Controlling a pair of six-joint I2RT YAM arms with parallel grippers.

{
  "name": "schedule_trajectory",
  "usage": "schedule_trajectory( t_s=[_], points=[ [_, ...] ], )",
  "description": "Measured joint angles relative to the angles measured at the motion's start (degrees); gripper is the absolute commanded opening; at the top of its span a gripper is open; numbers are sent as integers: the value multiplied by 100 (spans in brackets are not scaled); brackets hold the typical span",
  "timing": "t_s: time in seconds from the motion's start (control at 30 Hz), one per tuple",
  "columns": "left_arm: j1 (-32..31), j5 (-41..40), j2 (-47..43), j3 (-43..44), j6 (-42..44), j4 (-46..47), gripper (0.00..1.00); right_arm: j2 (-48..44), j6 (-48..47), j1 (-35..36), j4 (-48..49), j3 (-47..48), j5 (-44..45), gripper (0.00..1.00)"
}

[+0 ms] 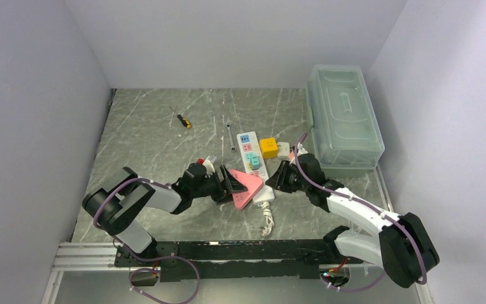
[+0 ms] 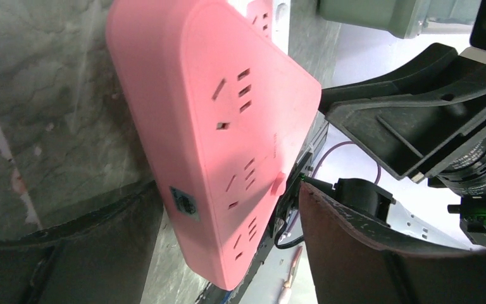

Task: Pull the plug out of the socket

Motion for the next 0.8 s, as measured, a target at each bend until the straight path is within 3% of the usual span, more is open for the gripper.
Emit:
schedule_trajectory(
  t_s=[0.5, 0.7, 0.8],
  points=[
    [-111, 0, 170, -48, -103, 997, 64, -857, 188, 0, 116, -483, -304, 42],
    [-118, -4, 76, -31, -81, 863, 50, -962, 181, 0, 48, -813, -404, 52],
    [-118, -15, 76, -31, -83, 817, 45, -1163, 149, 2, -74, -909, -404, 65]
  ],
)
